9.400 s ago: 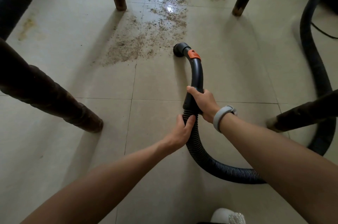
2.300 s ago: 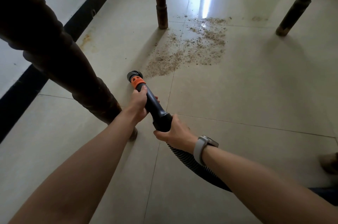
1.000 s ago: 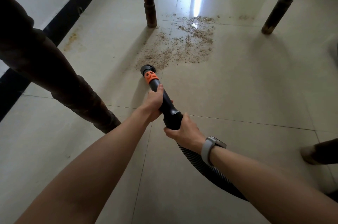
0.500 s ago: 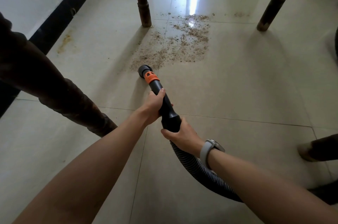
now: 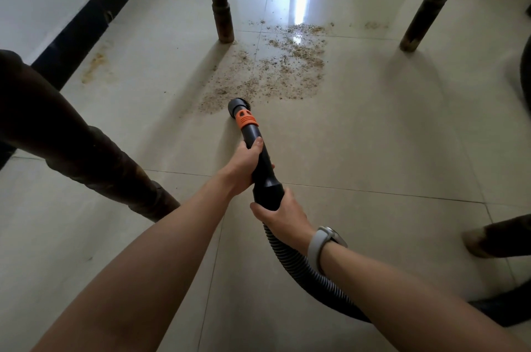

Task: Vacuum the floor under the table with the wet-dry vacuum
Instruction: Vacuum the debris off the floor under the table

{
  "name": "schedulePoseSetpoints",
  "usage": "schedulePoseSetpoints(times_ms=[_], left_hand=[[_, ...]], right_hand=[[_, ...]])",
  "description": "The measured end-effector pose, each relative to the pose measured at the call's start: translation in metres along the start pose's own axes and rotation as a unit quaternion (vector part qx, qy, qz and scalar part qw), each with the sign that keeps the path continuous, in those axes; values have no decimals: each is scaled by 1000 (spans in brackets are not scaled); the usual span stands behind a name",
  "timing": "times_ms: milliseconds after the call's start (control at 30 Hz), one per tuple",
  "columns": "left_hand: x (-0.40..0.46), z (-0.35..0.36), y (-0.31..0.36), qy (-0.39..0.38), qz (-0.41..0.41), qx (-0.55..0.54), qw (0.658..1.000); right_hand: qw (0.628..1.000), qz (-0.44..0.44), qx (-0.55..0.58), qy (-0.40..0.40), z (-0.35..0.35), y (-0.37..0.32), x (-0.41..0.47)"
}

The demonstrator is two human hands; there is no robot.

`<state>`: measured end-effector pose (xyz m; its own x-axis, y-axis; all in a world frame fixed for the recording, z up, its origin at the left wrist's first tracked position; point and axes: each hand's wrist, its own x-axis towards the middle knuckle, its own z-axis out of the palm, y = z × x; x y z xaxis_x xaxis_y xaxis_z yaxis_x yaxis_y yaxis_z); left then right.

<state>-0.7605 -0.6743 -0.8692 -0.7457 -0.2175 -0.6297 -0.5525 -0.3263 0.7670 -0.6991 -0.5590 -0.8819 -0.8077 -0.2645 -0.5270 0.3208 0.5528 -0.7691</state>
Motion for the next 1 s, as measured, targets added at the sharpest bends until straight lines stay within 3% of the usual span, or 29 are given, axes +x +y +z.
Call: schedulePoseSetpoints(times_ms=[1000], left_hand=[[5,30,-1,-26,-4,-4,1000]], right_hand=[[999,5,-21,31,-24,5,-2]])
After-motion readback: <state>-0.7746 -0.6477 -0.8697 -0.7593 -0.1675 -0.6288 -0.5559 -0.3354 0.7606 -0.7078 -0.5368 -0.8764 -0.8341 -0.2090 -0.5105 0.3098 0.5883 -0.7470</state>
